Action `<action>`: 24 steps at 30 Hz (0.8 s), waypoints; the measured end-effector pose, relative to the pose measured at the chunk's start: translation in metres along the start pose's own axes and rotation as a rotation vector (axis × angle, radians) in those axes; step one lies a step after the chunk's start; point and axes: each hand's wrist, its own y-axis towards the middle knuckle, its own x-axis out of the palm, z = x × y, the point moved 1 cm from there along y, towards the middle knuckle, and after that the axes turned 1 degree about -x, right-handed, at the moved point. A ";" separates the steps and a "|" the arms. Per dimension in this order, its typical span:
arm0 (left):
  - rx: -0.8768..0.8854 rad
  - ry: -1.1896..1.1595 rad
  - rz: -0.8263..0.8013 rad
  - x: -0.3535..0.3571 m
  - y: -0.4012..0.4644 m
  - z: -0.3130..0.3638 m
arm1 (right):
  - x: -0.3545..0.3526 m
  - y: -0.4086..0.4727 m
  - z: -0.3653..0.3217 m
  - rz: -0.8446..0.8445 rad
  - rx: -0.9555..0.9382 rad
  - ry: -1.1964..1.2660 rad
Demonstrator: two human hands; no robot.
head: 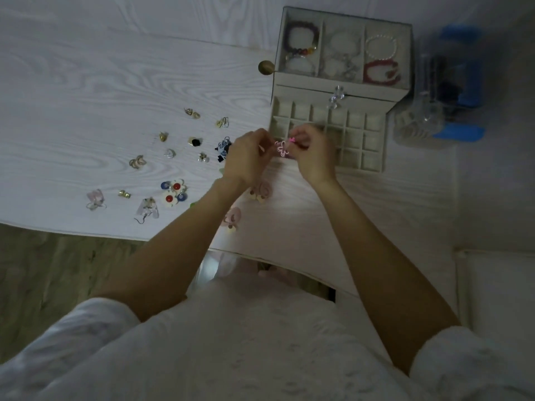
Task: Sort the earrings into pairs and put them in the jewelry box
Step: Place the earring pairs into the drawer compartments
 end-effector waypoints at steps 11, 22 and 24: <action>-0.014 0.020 0.077 0.001 -0.001 -0.013 | 0.020 0.008 -0.002 0.012 -0.101 -0.174; -0.073 -0.069 0.020 0.000 0.001 -0.016 | 0.022 0.010 -0.008 0.042 -0.182 -0.120; -0.081 -0.073 0.020 0.000 0.001 -0.017 | 0.023 0.012 -0.003 0.017 -0.169 -0.179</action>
